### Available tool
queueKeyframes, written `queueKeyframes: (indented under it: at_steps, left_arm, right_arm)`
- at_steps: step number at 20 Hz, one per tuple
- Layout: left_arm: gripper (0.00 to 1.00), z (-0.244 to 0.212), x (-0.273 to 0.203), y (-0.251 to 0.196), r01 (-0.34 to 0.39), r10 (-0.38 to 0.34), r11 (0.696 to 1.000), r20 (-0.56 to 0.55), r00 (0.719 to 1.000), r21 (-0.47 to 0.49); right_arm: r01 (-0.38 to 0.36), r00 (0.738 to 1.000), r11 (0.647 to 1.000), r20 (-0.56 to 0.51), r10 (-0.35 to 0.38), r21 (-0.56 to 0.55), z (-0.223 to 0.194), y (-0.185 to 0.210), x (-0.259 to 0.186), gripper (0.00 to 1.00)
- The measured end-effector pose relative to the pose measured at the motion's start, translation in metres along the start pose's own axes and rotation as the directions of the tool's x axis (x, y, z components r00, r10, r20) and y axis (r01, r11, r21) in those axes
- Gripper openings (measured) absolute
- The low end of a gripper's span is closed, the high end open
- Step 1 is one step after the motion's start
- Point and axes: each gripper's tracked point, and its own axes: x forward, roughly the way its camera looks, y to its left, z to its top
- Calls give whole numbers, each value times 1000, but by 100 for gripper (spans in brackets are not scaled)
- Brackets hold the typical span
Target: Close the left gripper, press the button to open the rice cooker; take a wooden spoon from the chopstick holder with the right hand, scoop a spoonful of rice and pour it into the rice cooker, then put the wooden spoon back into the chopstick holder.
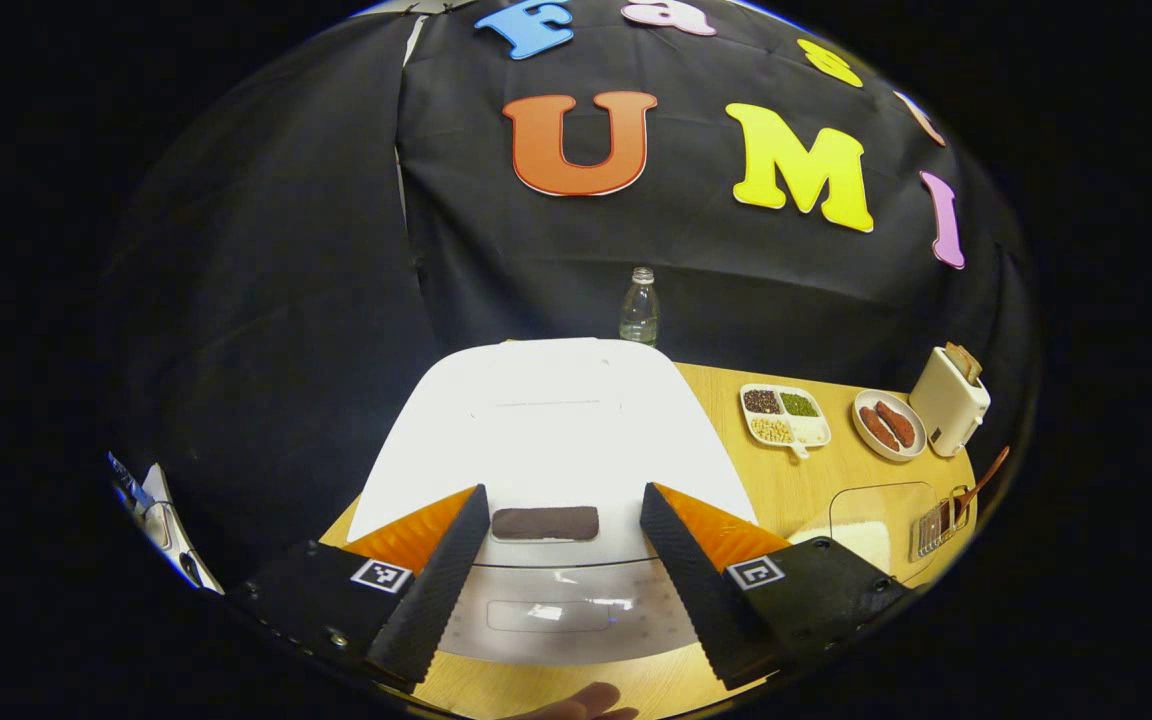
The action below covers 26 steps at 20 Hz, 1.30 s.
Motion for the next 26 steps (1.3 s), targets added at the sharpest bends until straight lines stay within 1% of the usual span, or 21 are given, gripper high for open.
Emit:
queueKeyframes:
  at_steps: [1,2,4,5,7,11,13,18,20,22,23,25,26]
  left_arm:
    - [99,-1,0,0,0,0,1000,1,1000,-2]
    - [99,-1,0,-1,0,0,1000,6,1000,-2]
    - [100,-1,1,0,-2,2,1000,19,1000,7]
    - [99,-1,0,0,0,-1,1000,28,1000,11]
    - [99,0,0,0,5,-5,1000,41,999,3]
    - [100,0,5,1,-21,22,1000,69,997,-4]
    - [100,1,5,1,-18,20,999,80,997,-31]
    - [99,3,5,1,-14,14,1000,139,990,-4]
    - [99,2,2,-1,-1,2,1000,139,990,-11]
    - [98,3,-6,-6,19,-20,1000,136,991,5]
    - [98,7,-13,-9,23,-23,1000,139,990,8]
    - [98,19,-30,-15,30,-32,999,173,984,15]
    - [98,25,-40,-20,32,-35,999,190,981,16]
  right_arm:
    - [3,1000,1000,4,-3,-1,1,1,-1,100]
    - [5,1000,1000,6,-5,-1,1,0,-2,99]
    - [5,1000,1000,3,-5,0,0,1,-3,100]
    - [7,1000,1000,-1,-7,0,-2,1,-2,100]
    - [9,1000,1000,-5,-9,2,-3,1,-4,100]
    - [14,1000,1000,-8,-14,5,-4,3,-6,100]
    - [14,1000,1000,-6,-14,5,-3,5,-7,99]
    - [24,1000,1000,8,-24,-10,2,6,-10,100]
    - [25,1000,1000,11,-25,-12,3,8,-10,100]
    - [28,1000,1000,10,-28,-12,2,7,-9,99]
    - [29,1000,999,11,-29,-14,3,7,-9,100]
    - [36,999,999,15,-36,-21,5,7,-8,99]
    - [40,999,999,15,-39,-27,6,7,-7,100]
